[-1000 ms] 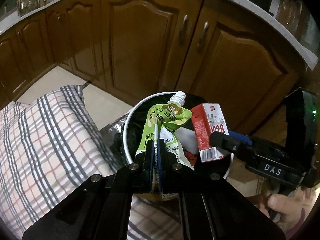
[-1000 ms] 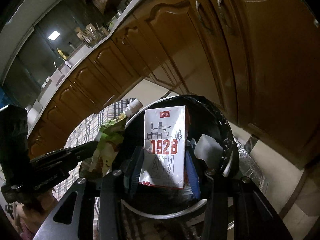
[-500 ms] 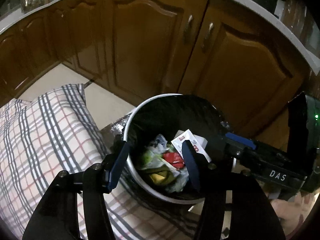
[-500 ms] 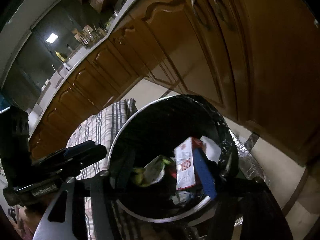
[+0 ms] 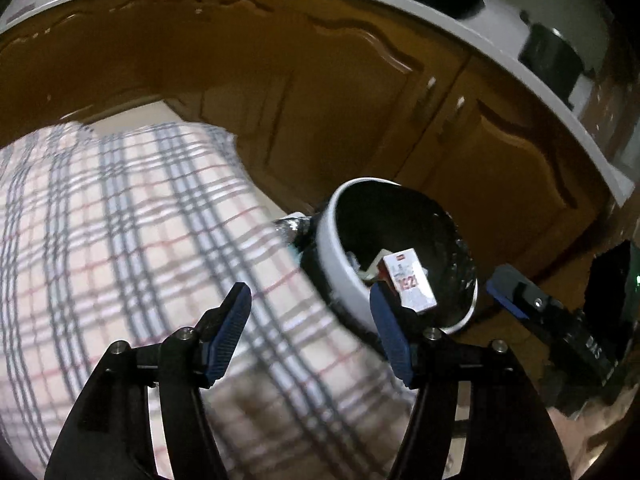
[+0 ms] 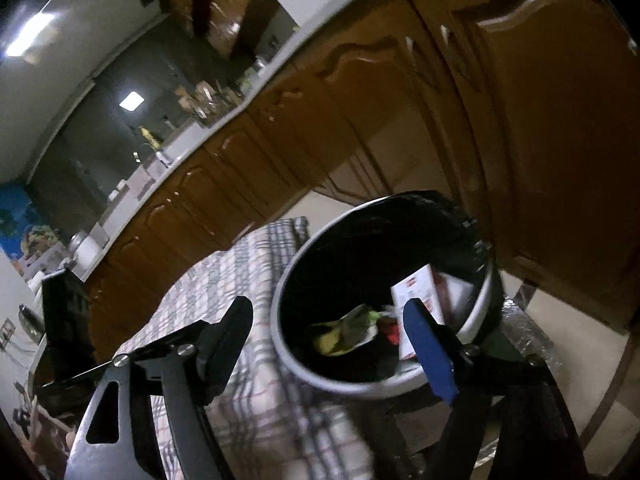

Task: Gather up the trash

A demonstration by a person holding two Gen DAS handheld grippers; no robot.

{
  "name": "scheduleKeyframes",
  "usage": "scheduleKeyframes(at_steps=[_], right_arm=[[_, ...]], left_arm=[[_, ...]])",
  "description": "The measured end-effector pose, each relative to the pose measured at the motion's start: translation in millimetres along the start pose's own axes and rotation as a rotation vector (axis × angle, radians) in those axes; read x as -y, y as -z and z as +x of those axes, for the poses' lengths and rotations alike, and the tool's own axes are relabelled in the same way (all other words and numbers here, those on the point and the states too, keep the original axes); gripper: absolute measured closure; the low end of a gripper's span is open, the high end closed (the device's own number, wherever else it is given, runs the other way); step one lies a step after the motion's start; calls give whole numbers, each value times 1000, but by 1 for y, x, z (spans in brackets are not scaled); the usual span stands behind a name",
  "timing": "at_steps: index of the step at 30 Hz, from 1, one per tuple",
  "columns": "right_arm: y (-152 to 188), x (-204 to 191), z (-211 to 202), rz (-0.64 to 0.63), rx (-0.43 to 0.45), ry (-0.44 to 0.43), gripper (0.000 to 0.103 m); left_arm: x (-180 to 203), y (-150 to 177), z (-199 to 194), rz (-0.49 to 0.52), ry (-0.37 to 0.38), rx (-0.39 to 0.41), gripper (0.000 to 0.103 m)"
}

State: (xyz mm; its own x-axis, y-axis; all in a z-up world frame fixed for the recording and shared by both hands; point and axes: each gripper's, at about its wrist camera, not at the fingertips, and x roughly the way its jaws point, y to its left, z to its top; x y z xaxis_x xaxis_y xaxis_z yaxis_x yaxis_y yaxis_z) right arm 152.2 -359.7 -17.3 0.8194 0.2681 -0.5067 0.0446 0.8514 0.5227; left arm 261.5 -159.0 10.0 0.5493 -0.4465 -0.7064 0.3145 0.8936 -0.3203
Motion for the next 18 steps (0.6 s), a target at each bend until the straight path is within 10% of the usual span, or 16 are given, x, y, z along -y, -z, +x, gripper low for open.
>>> scheduleKeyframes(at_steps=[18], right_arm=[[67,-89,-47,-190,202,33,9]], left_arm=[[-51,71,-113,-49,-112,251,30]])
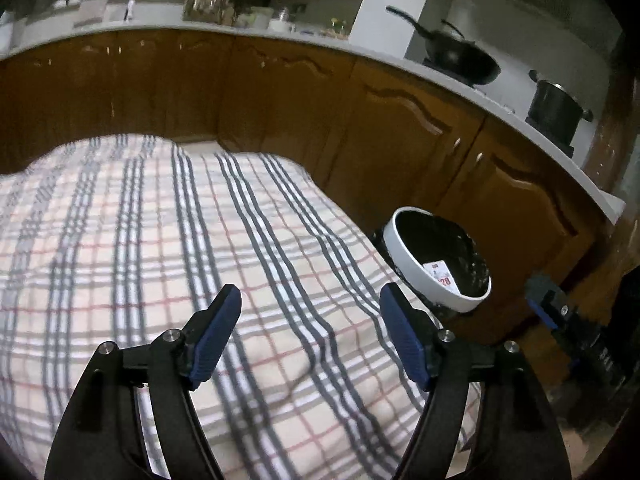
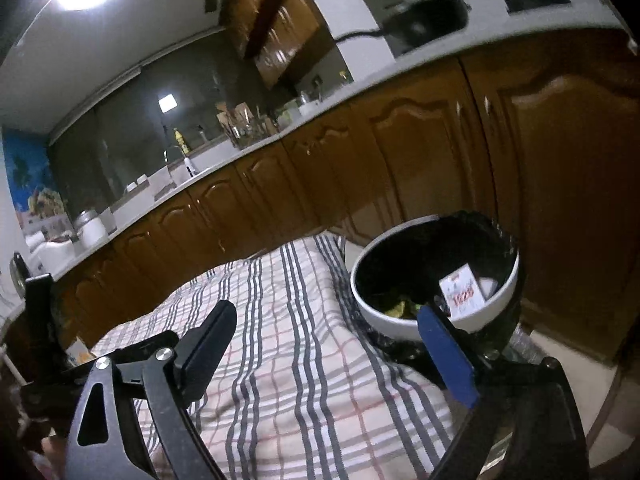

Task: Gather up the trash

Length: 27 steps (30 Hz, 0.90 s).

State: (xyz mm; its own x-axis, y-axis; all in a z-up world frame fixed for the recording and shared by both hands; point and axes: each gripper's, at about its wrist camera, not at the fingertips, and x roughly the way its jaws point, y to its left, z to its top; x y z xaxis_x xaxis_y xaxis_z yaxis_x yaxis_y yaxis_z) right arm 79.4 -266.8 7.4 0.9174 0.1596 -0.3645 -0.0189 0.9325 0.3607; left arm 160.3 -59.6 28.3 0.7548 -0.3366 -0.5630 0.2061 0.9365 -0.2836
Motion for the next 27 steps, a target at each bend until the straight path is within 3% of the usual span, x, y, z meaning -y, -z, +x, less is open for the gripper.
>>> scheduleKeyframes(at_steps=[3,5,9,17,27], right_arm=[[-10,-17,-16,-77,66,21,3],[-11,-27,-31,-118,150,30,0],[3,-39,-46,-201,273,82,0],[39,-35,-45,-216,258,97,0],[52,-41,-47,-228,230,72,0]], left_arm=[[2,-3,-22,22,-7,80,19],[4,-2,-40,47,-21,162,2],[2,12,-61,76,-82,286,0],[-9,43,-56,99,-153,272,0],[-4,61,-59,150,-232,266,0]])
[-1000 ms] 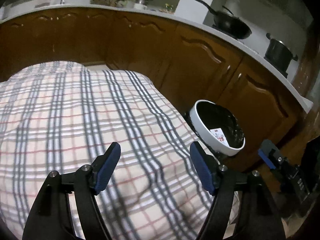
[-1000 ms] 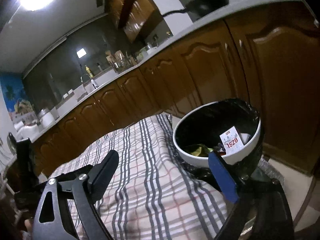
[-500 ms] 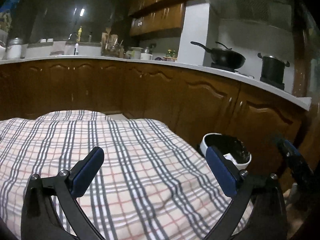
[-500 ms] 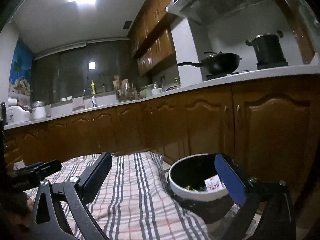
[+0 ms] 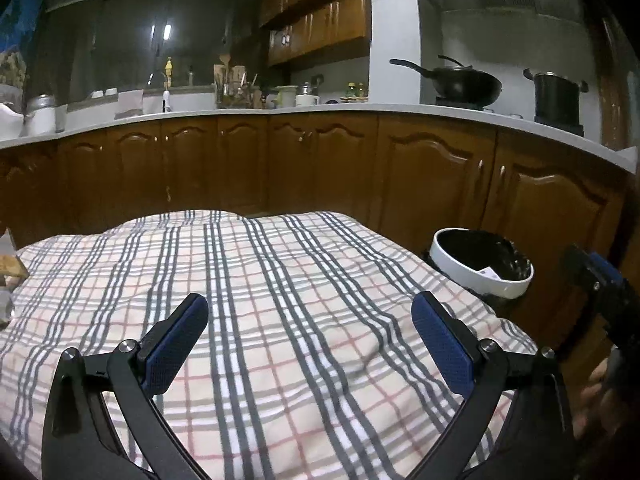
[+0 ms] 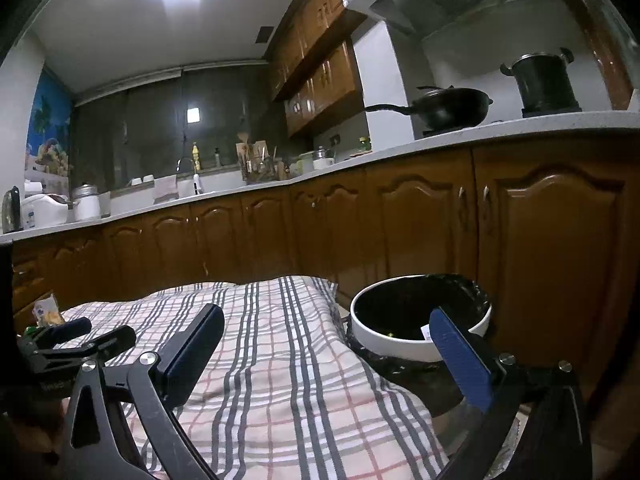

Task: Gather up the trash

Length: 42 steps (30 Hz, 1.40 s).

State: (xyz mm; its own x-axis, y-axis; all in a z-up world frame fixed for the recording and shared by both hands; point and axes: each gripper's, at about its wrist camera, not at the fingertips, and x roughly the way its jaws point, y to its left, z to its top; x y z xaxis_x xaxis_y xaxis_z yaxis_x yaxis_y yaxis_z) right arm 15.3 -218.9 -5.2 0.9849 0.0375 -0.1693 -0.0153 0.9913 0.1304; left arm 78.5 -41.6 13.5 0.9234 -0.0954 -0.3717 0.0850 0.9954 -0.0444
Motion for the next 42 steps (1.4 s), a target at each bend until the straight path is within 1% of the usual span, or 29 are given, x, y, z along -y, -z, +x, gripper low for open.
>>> scheduleKeyframes(at_steps=[12,23,32,42], right_arm=[[2,-8,-3,-15,2,-16,0],[-1,-7,-3,3,6,-23,0],[2,-12,-8,-9,10,-9,0],[-7,-6,-17,6,21,-6,0]], left_arm=[[3,0,-8,22,-36,13,0],[6,0,-9,23,-46,9,0],[5,2,-8,20,-46,8,0],[13,0,-12,40,-47,9,0]])
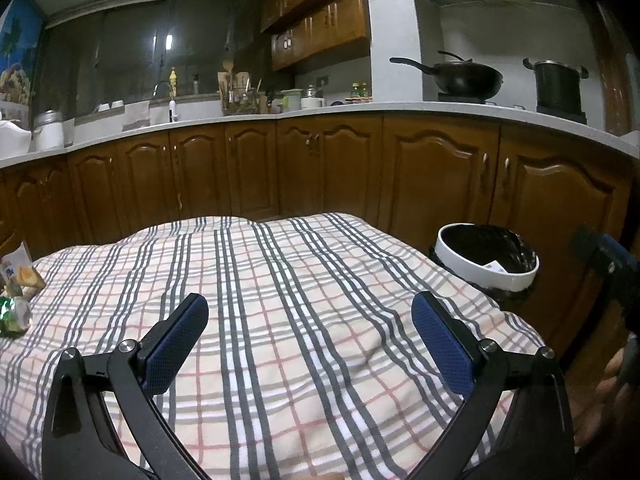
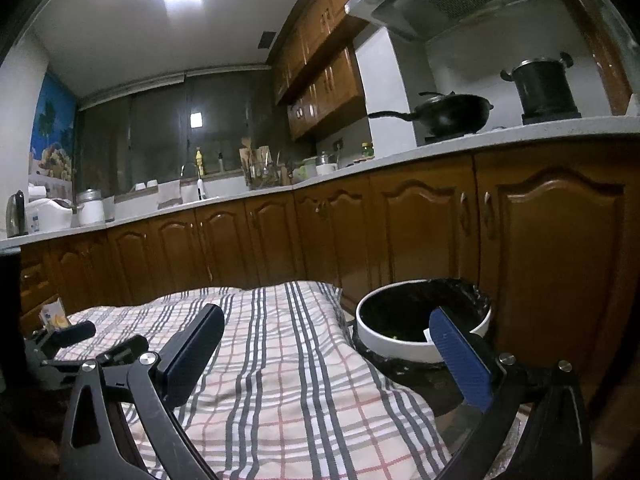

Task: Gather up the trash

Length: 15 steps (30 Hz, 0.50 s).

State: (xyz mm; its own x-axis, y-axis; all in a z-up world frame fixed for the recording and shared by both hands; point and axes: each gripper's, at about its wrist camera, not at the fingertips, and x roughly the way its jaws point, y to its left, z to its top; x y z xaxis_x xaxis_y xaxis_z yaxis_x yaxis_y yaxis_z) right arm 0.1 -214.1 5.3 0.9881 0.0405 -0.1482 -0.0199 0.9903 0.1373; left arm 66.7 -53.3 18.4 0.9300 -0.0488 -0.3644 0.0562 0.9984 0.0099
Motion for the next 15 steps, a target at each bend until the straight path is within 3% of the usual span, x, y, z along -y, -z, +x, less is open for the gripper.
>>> scheduleKeyframes(at_steps=[15], right_arm=[[-7,2,-2,4,-7,1,0]], left_arm=[[2,-2,-5,5,0,7,0]])
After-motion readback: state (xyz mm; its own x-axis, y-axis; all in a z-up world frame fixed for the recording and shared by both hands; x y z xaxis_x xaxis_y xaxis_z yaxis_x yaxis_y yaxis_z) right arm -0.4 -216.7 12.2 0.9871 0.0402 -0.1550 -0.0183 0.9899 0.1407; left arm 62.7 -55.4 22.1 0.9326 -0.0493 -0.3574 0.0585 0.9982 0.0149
